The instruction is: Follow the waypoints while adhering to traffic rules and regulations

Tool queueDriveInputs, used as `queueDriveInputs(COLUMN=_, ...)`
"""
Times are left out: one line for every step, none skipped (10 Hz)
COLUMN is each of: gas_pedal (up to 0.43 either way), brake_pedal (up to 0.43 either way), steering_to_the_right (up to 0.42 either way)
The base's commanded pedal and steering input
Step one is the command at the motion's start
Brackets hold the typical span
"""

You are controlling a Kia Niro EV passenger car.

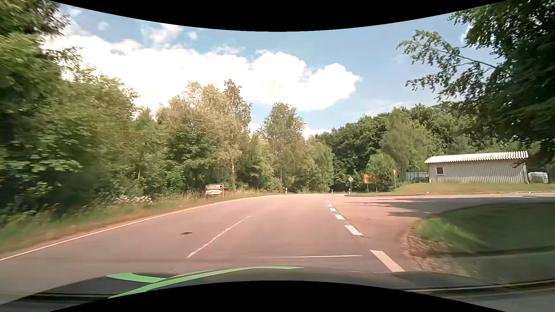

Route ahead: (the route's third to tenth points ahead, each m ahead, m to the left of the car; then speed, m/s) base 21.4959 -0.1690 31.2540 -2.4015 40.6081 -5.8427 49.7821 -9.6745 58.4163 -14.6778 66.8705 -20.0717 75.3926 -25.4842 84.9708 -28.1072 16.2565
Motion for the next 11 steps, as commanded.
queueDriveInputs(gas_pedal=0.0, brake_pedal=0.067, steering_to_the_right=0.048)
queueDriveInputs(gas_pedal=0.0, brake_pedal=0.073, steering_to_the_right=0.048)
queueDriveInputs(gas_pedal=0.0, brake_pedal=0.085, steering_to_the_right=0.047)
queueDriveInputs(gas_pedal=0.0, brake_pedal=0.091, steering_to_the_right=0.047)
queueDriveInputs(gas_pedal=0.0, brake_pedal=0.091, steering_to_the_right=0.047)
queueDriveInputs(gas_pedal=0.0, brake_pedal=0.091, steering_to_the_right=0.047)
queueDriveInputs(gas_pedal=0.0, brake_pedal=0.091, steering_to_the_right=0.046)
queueDriveInputs(gas_pedal=0.0, brake_pedal=0.098, steering_to_the_right=0.045)
queueDriveInputs(gas_pedal=0.0, brake_pedal=0.098, steering_to_the_right=0.043)
queueDriveInputs(gas_pedal=0.0, brake_pedal=0.104, steering_to_the_right=0.042)
queueDriveInputs(gas_pedal=0.0, brake_pedal=0.104, steering_to_the_right=0.043)
